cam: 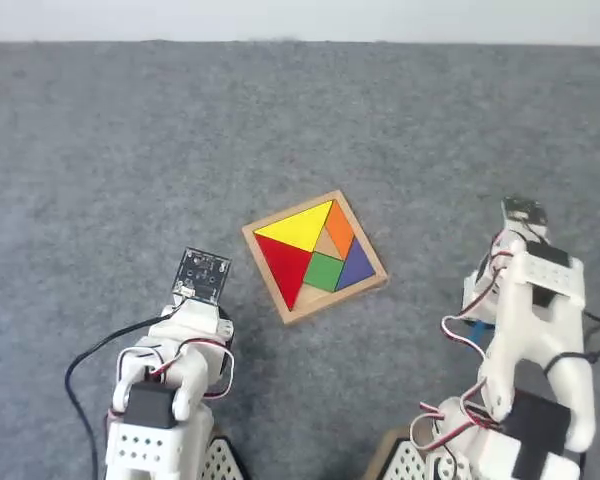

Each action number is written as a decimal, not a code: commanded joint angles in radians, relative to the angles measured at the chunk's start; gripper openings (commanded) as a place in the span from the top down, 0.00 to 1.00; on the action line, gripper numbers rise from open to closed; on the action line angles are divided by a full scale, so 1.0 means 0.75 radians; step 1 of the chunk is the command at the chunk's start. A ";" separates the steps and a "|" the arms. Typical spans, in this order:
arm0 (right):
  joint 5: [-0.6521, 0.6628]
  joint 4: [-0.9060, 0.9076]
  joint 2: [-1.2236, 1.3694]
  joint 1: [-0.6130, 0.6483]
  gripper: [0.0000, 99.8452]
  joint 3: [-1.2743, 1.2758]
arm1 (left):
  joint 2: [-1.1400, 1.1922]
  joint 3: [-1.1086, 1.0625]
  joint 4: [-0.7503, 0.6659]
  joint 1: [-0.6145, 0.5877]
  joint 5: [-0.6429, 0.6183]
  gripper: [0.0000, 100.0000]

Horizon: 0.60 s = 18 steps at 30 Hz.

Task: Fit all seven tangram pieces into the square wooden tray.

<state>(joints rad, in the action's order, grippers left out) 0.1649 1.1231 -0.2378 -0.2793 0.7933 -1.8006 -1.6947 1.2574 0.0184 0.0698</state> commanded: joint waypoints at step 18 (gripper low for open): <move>0.008 0.107 0.322 1.003 0.99 -0.861 | -0.020 0.013 0.004 -0.002 0.002 0.98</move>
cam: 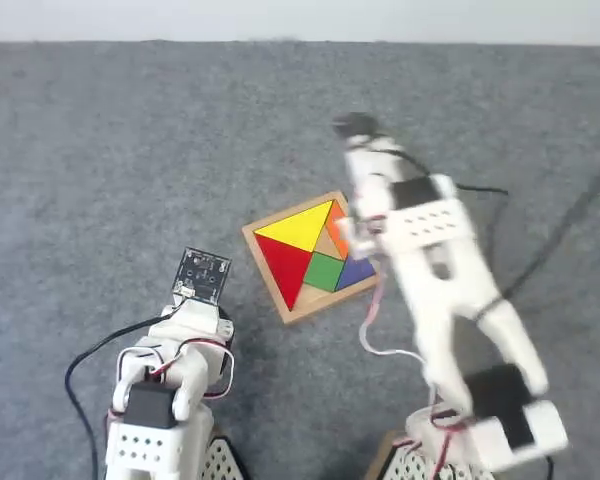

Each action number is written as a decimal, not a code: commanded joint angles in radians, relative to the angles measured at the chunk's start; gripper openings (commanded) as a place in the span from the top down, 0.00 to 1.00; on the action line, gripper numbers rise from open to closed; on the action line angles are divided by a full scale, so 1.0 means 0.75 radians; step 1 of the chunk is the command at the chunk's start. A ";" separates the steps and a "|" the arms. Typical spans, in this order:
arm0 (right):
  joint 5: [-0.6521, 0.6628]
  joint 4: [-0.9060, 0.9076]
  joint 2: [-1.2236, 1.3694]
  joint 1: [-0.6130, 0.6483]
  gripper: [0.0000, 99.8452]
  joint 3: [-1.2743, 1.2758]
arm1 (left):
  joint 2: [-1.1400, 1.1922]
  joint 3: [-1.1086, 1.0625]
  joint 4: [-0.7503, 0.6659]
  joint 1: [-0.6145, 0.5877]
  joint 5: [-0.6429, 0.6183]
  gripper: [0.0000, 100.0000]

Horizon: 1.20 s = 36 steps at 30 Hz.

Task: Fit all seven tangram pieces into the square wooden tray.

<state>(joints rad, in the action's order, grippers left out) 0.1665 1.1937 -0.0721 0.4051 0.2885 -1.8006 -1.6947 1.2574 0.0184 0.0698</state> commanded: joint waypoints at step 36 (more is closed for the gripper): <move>1.162 0.040 0.322 0.375 0.99 -0.149 | -0.020 0.013 0.004 -0.002 0.002 0.98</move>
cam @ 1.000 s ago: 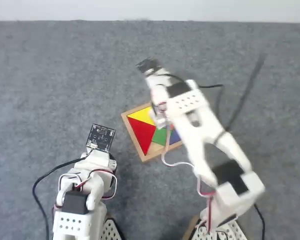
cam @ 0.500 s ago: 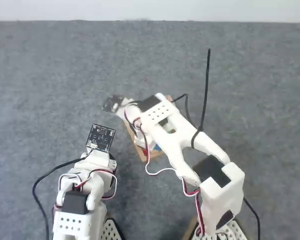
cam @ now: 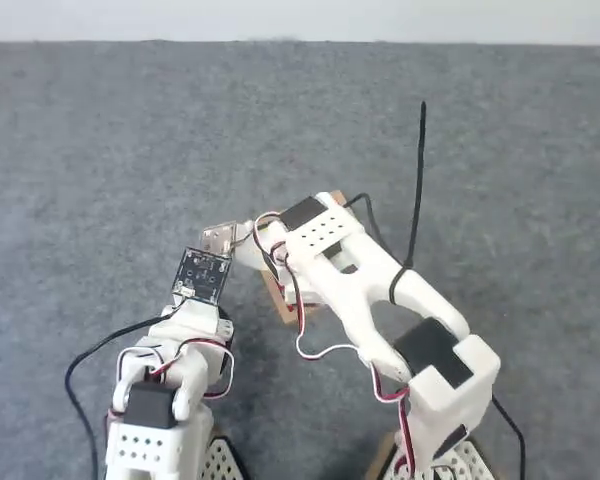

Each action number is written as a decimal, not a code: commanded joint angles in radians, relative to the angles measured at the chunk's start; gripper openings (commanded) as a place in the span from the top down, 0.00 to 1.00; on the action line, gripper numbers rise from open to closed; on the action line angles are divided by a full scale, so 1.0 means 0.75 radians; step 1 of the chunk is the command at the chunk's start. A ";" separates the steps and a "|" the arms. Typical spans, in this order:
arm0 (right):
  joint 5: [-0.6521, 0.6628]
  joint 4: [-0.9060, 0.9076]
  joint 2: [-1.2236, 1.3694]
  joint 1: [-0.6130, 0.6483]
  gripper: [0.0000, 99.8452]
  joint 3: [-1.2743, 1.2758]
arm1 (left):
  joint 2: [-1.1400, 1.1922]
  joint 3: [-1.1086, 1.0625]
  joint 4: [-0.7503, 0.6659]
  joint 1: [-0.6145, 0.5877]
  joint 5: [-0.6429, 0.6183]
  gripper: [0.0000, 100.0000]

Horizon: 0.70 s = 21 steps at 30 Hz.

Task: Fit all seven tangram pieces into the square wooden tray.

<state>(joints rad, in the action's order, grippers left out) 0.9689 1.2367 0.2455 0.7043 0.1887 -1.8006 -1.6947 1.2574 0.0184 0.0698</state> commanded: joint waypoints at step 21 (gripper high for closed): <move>0.401 -0.005 -0.095 -0.040 0.99 -0.006 | -0.020 0.013 0.004 -0.002 0.002 0.98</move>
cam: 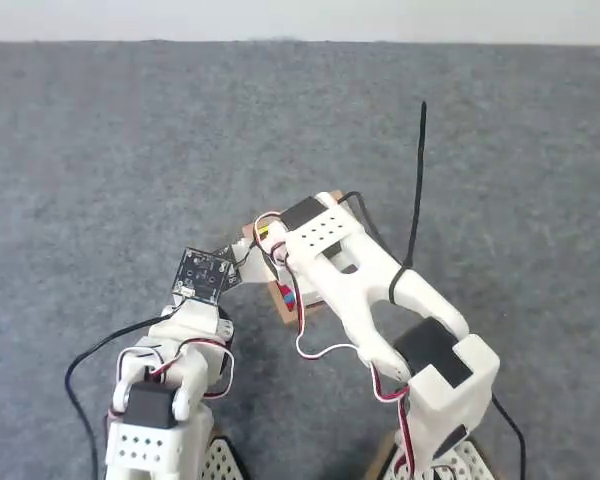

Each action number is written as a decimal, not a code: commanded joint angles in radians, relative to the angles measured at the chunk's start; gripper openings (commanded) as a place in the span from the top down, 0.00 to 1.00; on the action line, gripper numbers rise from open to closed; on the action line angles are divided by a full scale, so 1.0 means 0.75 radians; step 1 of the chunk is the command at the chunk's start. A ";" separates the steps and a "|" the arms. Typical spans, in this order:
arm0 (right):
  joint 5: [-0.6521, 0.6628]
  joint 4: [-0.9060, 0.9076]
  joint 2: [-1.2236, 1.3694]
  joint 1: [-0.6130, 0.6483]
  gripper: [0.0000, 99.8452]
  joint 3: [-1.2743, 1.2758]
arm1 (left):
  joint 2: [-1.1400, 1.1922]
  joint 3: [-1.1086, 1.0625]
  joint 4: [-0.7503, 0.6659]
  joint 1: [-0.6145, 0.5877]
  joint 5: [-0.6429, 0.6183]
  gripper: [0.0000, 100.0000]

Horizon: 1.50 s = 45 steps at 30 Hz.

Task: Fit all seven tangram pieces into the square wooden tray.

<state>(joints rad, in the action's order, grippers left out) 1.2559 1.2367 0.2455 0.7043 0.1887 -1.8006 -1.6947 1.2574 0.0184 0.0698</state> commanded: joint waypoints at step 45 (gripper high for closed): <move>0.094 -0.003 -0.095 -0.009 0.99 0.014 | -0.020 0.013 0.004 -0.002 0.002 0.98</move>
<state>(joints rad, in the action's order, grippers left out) 1.3525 1.2367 0.2455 0.6874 0.2102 -1.8006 -1.6947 1.2574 0.0184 0.0698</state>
